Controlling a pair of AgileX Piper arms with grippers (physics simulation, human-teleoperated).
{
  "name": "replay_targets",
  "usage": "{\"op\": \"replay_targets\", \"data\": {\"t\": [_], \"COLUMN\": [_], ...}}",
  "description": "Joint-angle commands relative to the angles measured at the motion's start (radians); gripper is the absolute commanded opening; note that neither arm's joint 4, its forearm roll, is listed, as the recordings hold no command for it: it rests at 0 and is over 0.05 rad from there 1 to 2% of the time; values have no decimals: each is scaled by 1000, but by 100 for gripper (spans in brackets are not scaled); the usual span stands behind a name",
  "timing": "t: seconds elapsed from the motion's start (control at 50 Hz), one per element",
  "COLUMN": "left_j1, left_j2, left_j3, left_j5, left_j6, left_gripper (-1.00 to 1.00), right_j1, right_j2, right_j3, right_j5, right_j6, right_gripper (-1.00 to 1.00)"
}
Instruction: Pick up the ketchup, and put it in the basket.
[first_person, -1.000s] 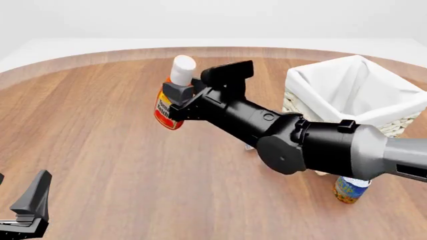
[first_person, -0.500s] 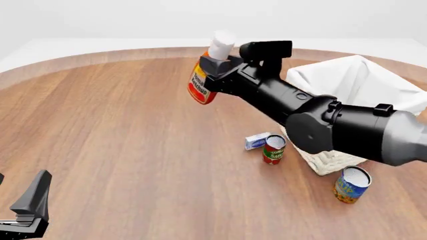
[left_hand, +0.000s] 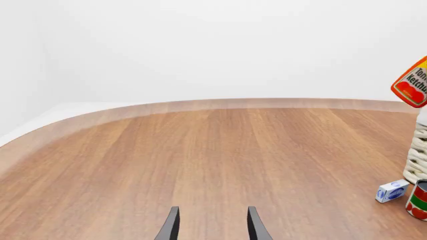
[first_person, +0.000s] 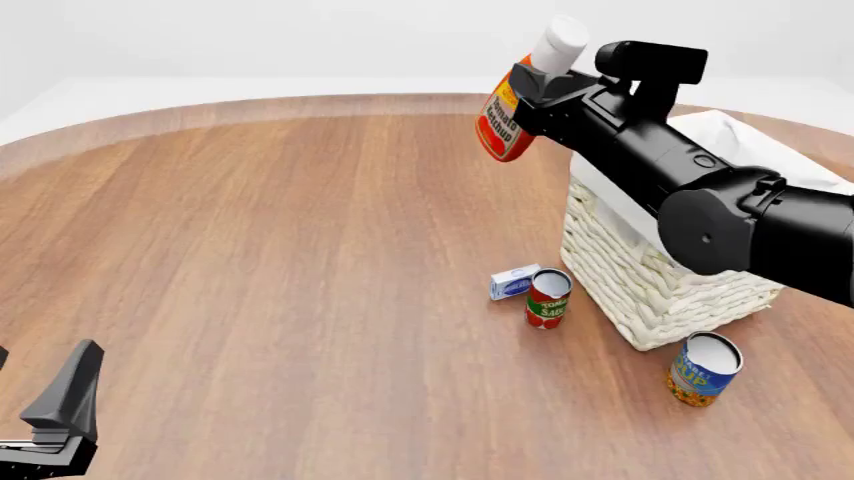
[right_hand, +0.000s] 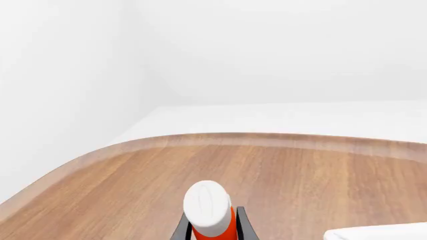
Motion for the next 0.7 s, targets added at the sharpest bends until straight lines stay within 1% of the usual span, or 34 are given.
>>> {"op": "replay_targets", "data": {"t": [0.02,0.12,0.16,0.18,0.2,0.24,0.3,0.34,0.4,0.48,0.56,0.7], "left_j1": [0,0,0,0,0,0,0,0,0,0,0,0], "left_j2": [0,0,0,0,0,0,0,0,0,0,0,0], "left_j3": [0,0,0,0,0,0,0,0,0,0,0,0], "left_j5": [0,0,0,0,0,0,0,0,0,0,0,0], "left_j6": [0,0,0,0,0,0,0,0,0,0,0,0], "left_gripper": [100,100,100,100,100,100,100,100,100,100,100,100], "right_j1": [-148,-200,-246,-246,-278,-287,-351,-359,-397,-444,-469,-498], "right_j2": [-58,-81,-100,-100,-111,-114,-134,-137,-159,-191,-202,-201], "right_j3": [27,37,50,50,59,62,81,83,97,131,149,160], "right_j5": [-7,-4,-4,-4,-5,-5,-4,-3,1,-5,-7,-6], "right_j6": [37,50,60,60,70,71,80,79,62,60,63,49], "right_gripper": [-100,-100,-100,-100,-100,-100,-100,-100,-100,-100,-100,-100]}}
